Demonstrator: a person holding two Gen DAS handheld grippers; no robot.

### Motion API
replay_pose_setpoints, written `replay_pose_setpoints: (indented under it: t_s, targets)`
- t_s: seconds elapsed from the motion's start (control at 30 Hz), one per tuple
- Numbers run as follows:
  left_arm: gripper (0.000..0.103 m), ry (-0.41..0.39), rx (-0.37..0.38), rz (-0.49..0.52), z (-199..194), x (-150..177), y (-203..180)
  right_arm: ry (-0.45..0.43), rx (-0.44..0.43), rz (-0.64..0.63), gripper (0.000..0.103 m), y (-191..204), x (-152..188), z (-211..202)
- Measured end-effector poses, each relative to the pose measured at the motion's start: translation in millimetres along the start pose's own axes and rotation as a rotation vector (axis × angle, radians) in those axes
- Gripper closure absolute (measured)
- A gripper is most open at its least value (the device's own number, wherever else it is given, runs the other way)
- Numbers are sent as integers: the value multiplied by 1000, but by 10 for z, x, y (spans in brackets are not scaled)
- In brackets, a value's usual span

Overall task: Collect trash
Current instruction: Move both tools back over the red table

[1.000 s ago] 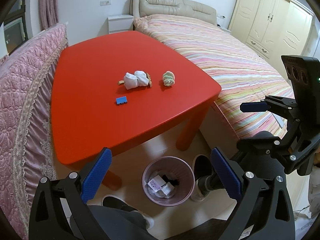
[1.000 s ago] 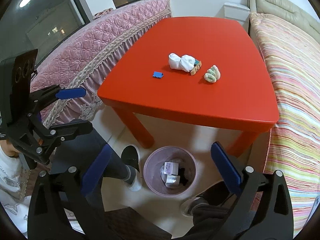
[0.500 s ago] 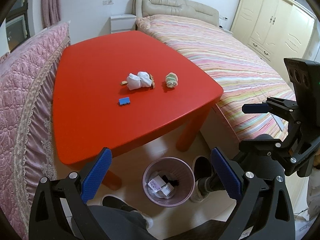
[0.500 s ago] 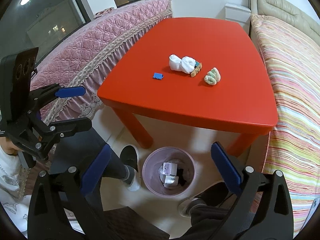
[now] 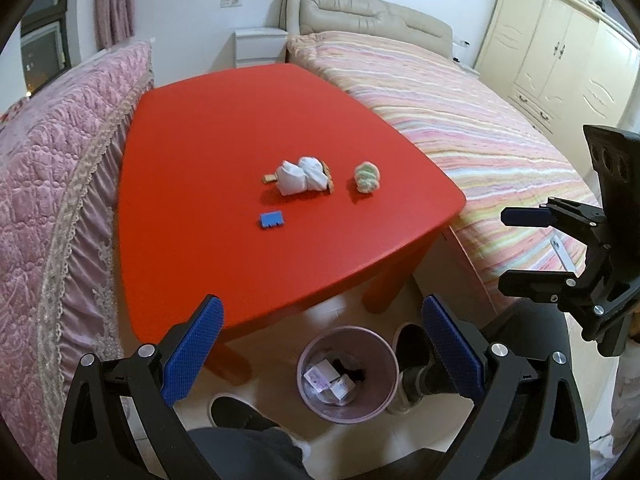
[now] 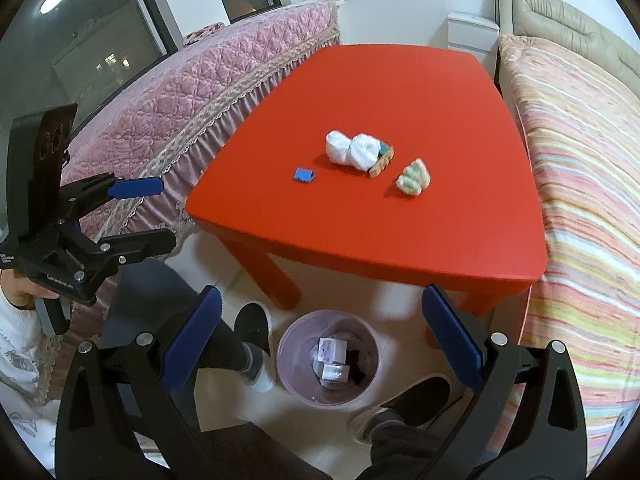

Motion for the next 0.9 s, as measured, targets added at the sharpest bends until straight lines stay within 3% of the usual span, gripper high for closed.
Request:
replay_pose_setpoints:
  t_s: [0.4, 0.63, 0.9]
  targets:
    - [8, 23, -41, -35, 234, -453, 226, 23, 66, -53, 5, -344, -551, 132]
    - [8, 99, -70, -57, 606, -689, 366, 70, 99, -107, 5, -577, -889, 458]
    - [8, 195, -85, -104, 1077, -784, 483, 178, 110, -142, 5, -813, -1042, 943]
Point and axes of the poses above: each gripper's, at about its wrist camera, not at the fingertips, and z roughly the way its jaws point, y to its left, x to its underside, the point moved 6 cm from there along z, roughly the way its jaws point, and after that the axes turned 7 degrees about y, right-handed, at the moved point
